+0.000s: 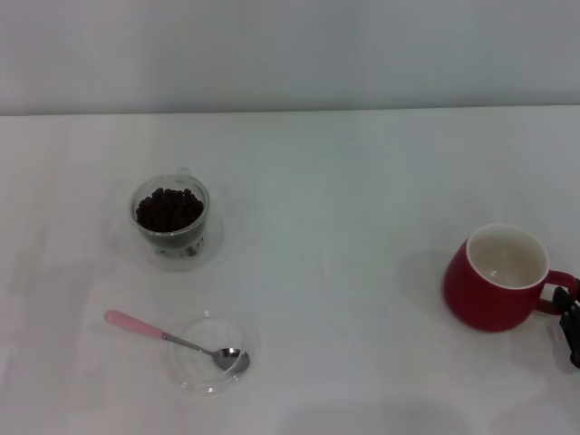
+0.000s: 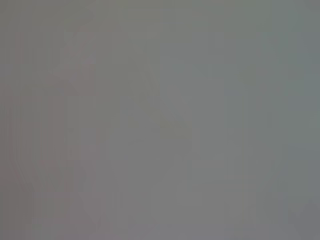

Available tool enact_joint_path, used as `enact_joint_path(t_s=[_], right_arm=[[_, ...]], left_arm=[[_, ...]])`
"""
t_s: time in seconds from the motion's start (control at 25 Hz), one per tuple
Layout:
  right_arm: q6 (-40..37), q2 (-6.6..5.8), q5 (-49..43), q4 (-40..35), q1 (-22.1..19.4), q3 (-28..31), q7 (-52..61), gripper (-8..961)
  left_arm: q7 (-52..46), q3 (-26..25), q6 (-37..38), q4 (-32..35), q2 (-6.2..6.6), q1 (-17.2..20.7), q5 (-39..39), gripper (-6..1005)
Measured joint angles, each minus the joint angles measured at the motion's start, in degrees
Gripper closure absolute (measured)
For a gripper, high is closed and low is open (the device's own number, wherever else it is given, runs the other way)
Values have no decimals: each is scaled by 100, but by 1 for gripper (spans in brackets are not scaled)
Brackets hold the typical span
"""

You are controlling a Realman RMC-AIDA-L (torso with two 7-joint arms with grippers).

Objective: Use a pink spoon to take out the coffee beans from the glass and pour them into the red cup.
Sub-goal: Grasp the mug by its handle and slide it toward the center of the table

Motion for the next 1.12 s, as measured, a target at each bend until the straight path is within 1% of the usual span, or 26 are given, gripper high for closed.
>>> enact_joint_path(t_s=[0.24, 0.56, 0.92, 1.12], right_arm=[[-142, 0, 1, -38, 4, -162, 36, 780], [-219, 13, 1, -173, 46, -544, 179, 785], [-204, 33, 15, -695, 56, -1402, 442, 785], [-20, 40, 43, -1081, 71, -1857, 487, 785]], left_arm=[[-8, 1, -1, 0, -5, -11, 6, 315], [-20, -3, 12, 0, -5, 26, 5, 316], [-25, 11, 3, -8, -5, 36, 4, 316], [-31, 23, -11, -9, -5, 42, 3, 315]])
